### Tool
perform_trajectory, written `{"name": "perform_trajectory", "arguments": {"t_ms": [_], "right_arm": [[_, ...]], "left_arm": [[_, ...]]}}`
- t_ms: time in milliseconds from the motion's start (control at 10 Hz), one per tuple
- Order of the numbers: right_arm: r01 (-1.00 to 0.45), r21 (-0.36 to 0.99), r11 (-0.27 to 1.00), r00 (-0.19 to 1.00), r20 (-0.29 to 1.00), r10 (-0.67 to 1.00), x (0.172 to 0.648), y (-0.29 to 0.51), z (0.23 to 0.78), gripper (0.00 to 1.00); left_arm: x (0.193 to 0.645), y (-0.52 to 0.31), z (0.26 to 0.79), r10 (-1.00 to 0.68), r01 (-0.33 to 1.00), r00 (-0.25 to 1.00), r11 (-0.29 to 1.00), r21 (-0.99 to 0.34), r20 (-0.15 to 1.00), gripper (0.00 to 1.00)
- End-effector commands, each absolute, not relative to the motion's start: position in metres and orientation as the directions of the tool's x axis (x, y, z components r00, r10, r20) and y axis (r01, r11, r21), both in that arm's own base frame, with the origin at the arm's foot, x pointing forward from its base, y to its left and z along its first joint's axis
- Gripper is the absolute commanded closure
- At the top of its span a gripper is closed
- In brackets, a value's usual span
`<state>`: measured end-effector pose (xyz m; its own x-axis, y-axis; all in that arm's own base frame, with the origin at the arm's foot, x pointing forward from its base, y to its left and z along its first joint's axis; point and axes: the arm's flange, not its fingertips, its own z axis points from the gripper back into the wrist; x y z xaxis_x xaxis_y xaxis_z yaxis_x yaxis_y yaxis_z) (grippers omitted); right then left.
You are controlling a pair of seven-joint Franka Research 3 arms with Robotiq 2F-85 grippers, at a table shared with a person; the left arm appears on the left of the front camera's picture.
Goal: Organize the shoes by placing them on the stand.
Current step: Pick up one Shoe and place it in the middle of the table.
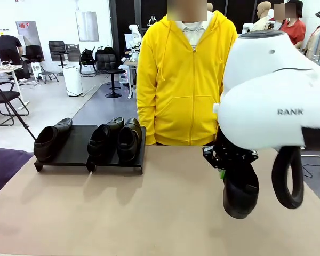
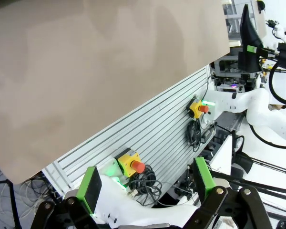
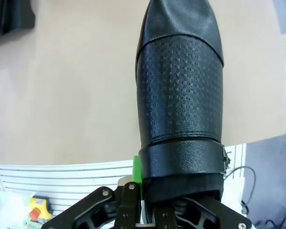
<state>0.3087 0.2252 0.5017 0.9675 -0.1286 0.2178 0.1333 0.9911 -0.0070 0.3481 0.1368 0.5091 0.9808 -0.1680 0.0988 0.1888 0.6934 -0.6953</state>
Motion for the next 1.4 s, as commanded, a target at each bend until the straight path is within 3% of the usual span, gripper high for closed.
{"name": "perform_trajectory", "arguments": {"t_ms": [0, 400, 500, 800, 1200, 1300], "right_arm": [[0.131, 0.004, 0.991, 0.97, 0.204, -0.129, 0.318, 0.228, 0.505, 1.0], [0.138, -0.013, 0.99, 0.969, 0.207, -0.132, 0.312, 0.224, 0.497, 1.0], [0.192, -0.09, 0.977, 0.946, 0.282, -0.16, 0.315, 0.25, 0.506, 1.0], [0.121, -0.097, 0.988, 0.926, 0.37, -0.077, 0.346, 0.384, 0.523, 1.0], [-0.132, 0.01, 0.991, 0.862, 0.495, 0.109, 0.395, 0.586, 0.498, 1.0], [-0.113, 0.0, 0.994, 0.836, 0.541, 0.095, 0.403, 0.611, 0.491, 1.0]], "left_arm": [[0.345, 0.139, 0.509, -0.183, 0.2, 0.978, 0.695, -0.69, 0.1, 0.0], [0.345, 0.139, 0.509, -0.183, 0.2, 0.978, 0.695, -0.69, 0.1, 0.0], [0.345, 0.139, 0.509, -0.183, 0.2, 0.978, 0.695, -0.69, 0.1, 0.0], [0.345, 0.139, 0.509, -0.183, 0.2, 0.978, 0.695, -0.69, 0.1, 0.0], [0.345, 0.139, 0.509, -0.183, 0.2, 0.978, 0.695, -0.69, 0.1, 0.0], [0.345, 0.139, 0.509, -0.183, 0.2, 0.978, 0.695, -0.69, 0.1, 0.0]]}}
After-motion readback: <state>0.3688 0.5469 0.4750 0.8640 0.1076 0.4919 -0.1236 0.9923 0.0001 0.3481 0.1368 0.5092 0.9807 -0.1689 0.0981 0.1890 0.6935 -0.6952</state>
